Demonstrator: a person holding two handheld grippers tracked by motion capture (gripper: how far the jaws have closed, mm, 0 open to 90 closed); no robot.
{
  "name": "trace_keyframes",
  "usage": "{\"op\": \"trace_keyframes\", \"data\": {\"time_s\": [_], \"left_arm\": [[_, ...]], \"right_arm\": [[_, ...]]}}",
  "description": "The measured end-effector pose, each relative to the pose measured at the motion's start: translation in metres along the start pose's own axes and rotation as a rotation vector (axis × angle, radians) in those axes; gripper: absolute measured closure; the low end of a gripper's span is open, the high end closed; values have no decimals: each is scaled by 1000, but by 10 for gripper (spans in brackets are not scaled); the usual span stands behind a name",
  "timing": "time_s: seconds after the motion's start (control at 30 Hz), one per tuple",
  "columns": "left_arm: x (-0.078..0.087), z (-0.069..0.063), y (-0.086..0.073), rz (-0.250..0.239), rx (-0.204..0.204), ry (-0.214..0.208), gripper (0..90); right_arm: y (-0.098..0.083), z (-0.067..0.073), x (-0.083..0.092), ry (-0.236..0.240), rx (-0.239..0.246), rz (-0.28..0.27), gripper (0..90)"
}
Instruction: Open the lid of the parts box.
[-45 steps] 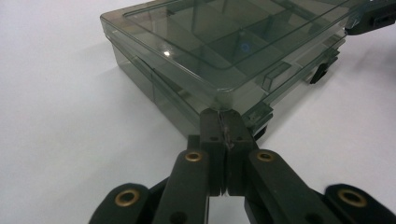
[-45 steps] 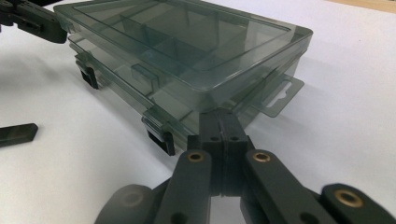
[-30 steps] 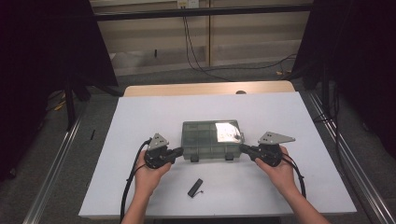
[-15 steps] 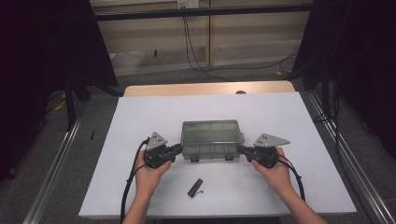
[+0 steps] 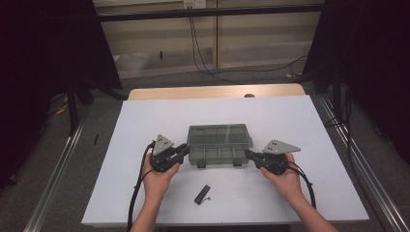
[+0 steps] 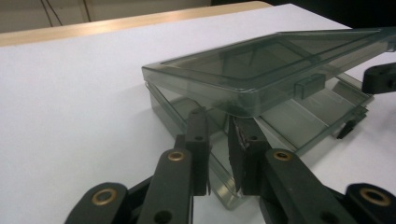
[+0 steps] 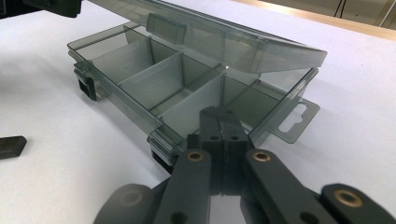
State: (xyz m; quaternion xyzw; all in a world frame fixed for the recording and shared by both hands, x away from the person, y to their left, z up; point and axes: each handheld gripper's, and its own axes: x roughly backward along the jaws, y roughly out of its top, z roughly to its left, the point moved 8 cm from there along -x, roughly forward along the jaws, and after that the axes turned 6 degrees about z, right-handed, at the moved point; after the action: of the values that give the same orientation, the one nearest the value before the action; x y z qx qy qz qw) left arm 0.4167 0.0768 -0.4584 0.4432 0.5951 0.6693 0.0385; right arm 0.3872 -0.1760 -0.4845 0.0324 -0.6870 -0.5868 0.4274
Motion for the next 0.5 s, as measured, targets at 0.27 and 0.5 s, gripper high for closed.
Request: {"op": "trace_keyframes", "data": {"time_s": [0.27, 0.5], "left_arm": [[0, 0, 6, -28, -6, 39, 779], [-3, 1, 13, -55, -7, 61, 779]], "right_arm": [[0, 0, 0, -2, -3, -5, 900], [-1, 0, 0, -2, -5, -8, 900]]}}
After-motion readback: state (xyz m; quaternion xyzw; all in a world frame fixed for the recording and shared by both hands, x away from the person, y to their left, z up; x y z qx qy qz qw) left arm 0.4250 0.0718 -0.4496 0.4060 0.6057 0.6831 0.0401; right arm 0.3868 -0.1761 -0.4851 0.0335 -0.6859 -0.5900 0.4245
